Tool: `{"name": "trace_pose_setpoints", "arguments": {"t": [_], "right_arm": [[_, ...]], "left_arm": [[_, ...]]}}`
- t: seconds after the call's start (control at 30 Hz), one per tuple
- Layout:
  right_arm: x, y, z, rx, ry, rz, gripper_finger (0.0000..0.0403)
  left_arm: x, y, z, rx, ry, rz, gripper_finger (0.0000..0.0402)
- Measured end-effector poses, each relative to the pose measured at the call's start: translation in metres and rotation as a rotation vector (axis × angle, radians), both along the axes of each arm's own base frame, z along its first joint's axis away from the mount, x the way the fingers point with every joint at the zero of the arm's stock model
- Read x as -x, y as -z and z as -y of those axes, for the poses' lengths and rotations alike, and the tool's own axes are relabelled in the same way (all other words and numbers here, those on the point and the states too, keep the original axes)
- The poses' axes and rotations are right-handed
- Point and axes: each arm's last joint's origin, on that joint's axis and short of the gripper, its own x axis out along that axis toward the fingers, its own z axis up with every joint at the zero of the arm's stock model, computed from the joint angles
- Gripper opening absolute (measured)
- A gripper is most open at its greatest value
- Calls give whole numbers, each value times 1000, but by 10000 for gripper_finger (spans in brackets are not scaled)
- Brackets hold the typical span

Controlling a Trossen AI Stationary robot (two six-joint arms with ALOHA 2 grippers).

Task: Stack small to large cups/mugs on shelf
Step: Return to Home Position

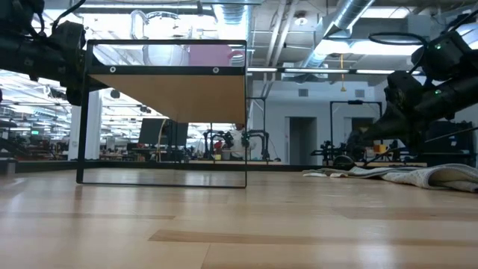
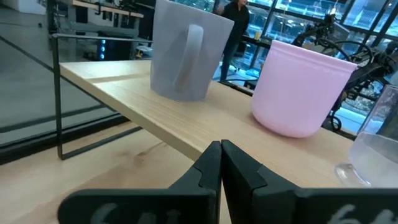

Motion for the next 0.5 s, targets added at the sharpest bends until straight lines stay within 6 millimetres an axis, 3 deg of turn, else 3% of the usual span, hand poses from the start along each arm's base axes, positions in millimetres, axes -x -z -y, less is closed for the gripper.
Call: {"name": "trace_pose_setpoints", "arguments": {"t": [0.2, 0.5], "right_arm": [[0, 0, 0, -1, 0, 0, 6], [0, 0, 0, -1, -1, -1, 6]], "left_arm": [[4, 5, 0, 59, 1, -106, 0], [4, 6, 1, 84, 13, -115, 0]]}}
